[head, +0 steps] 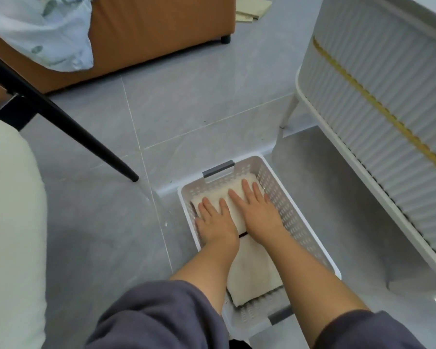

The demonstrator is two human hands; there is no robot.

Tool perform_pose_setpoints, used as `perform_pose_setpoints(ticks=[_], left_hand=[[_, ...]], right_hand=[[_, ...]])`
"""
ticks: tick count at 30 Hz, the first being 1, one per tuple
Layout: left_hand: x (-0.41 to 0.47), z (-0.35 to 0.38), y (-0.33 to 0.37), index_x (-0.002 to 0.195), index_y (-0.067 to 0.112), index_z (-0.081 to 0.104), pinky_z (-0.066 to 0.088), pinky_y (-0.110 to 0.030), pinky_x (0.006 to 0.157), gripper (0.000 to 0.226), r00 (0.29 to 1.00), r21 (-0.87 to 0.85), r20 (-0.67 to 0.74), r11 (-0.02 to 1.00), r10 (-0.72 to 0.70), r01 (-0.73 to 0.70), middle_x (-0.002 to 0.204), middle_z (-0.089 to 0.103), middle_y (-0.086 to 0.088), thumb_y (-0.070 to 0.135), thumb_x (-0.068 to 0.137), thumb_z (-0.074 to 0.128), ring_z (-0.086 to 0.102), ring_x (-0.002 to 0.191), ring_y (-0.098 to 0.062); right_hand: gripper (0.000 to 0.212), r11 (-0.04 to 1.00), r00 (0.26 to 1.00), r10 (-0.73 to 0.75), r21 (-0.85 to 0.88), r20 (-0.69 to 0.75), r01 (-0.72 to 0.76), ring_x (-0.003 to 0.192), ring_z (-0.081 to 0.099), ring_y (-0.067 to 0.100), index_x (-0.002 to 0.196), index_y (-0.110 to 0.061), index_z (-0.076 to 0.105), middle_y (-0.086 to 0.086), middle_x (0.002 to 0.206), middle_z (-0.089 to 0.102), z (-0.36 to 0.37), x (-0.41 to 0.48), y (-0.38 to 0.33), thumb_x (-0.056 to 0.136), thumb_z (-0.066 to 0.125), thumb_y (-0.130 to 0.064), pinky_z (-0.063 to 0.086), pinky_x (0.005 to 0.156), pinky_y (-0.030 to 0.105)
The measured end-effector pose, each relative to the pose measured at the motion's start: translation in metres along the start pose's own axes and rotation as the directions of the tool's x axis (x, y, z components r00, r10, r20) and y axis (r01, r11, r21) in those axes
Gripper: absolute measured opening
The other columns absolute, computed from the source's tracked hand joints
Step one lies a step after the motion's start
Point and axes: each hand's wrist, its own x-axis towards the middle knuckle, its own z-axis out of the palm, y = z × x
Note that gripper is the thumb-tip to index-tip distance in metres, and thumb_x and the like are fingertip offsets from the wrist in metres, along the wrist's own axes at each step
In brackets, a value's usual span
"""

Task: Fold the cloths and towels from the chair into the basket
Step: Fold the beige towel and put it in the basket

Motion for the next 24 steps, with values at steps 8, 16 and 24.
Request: perform_pose_setpoints(ticks=[8, 16, 24], left_hand=[[0.010, -0.010, -0.010, 0.149, 0.021, -0.015, 0.008, -0.043, 0.116, 0.083, 0.980, 0.063, 0.181, 0.993, 0.083, -0.096, 0.155, -0.016, -0.020, 0.018, 0.094, 0.047, -0.007, 0.144, -0.035], [-0.015, -0.030, -0.010, 0.149, 0.010, -0.009, 0.002, -0.048, 0.117, 0.080, 0.988, 0.226, 0.147, 0.970, 0.054, -0.087, 0.154, -0.008, -0.027, 0.018, 0.092, 0.047, -0.003, 0.143, -0.040], [-0.095, -0.129, -0.010, 0.145, 0.011, 0.030, 0.015, -0.052, 0.113, 0.060, 0.995, 0.301, 0.060, 0.948, 0.084, -0.099, 0.149, 0.030, -0.016, 0.020, 0.089, 0.051, 0.024, 0.138, -0.036]], right_hand=[[0.073, 0.997, 0.985, 0.052, -0.072, 0.164, -0.041, 0.146, -0.012, 0.029, 0.151, -0.032, -0.005, 0.008, 0.158, -0.018, -0.004, 0.011, -0.002, 0.096, 0.037, -0.009, 0.005, 0.118, 0.049], [0.071, 0.951, 0.996, 0.086, 0.299, -0.022, -0.076, 0.146, 0.007, 0.023, 0.151, -0.026, 0.013, 0.004, 0.160, 0.004, -0.016, -0.029, 0.011, 0.091, 0.035, 0.006, 0.022, 0.115, 0.035], [0.054, 0.866, 0.946, 0.192, 0.498, -0.262, -0.038, 0.122, 0.047, 0.021, 0.142, -0.016, 0.039, 0.003, 0.145, 0.041, -0.093, -0.091, -0.014, 0.090, 0.045, -0.001, 0.034, 0.091, 0.021]])
